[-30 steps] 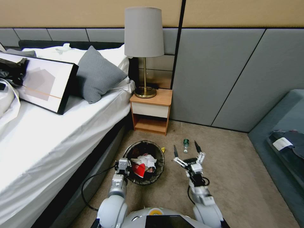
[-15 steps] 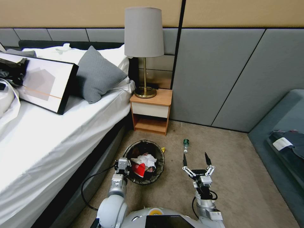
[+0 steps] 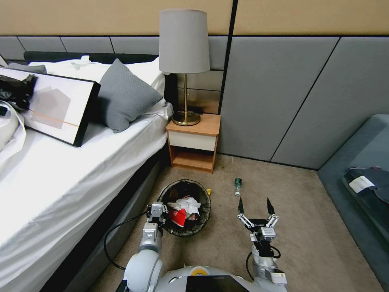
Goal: Pick up the trash bin, then pick up the garbage from the floor and place it into the trash bin.
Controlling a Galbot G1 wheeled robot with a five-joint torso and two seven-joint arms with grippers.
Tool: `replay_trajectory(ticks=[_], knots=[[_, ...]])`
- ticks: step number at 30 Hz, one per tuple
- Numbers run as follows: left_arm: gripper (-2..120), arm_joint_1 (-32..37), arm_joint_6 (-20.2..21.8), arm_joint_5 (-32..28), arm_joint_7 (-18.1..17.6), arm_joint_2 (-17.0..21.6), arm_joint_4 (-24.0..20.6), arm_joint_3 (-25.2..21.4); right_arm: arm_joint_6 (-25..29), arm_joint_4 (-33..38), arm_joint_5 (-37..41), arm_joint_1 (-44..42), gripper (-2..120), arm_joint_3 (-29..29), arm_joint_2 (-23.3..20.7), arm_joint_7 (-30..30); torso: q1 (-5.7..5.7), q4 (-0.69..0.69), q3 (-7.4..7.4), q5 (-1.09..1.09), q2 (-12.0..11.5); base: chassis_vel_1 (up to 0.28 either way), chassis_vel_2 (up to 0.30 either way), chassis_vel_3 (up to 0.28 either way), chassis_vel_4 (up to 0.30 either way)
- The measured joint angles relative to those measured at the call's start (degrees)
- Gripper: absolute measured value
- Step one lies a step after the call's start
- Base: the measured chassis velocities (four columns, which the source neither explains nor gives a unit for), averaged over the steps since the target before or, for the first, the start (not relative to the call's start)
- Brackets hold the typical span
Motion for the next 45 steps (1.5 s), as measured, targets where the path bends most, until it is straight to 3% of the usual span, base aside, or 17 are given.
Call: replay_trajectory(ticks=[34,45], knots=[[2,-0.01,-0.06,0.21,-0.01,-0.15,0.1,0.06,2.78,-1.43,1.93,2.51,100,2.23,-0.8,-4.65,0.0,0.0,0.01,0.0,0.0,-0.028,0.025,0.024,-0.026],[2,0.29,-0.07,0.29,-0.01,0.2,-0.03,0.06,-2.65,0.08,1.74,9.88,100,3.15,-4.93,-3.28,0.0,0.0,0.01,0.01,0.0,0.0,0.0,0.0,0.0]])
